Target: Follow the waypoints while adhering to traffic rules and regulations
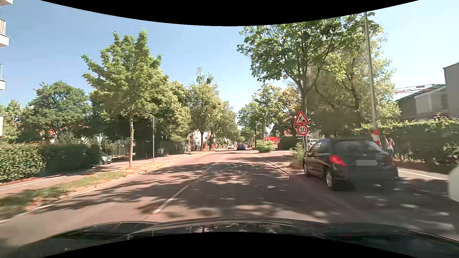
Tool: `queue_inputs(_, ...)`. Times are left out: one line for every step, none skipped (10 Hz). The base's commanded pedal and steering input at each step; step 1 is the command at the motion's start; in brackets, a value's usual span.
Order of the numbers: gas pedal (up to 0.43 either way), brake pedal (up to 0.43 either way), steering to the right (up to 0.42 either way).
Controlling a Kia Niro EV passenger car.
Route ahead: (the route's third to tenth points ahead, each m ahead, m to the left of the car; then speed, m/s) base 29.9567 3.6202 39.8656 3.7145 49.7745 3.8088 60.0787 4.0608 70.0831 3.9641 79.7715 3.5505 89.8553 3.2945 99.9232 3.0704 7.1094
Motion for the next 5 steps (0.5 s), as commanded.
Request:
queue_inputs(0.079,0.000,0.006)
queue_inputs(0.067,0.000,0.007)
queue_inputs(0.067,0.000,0.007)
queue_inputs(0.067,0.000,0.007)
queue_inputs(0.067,0.000,0.007)
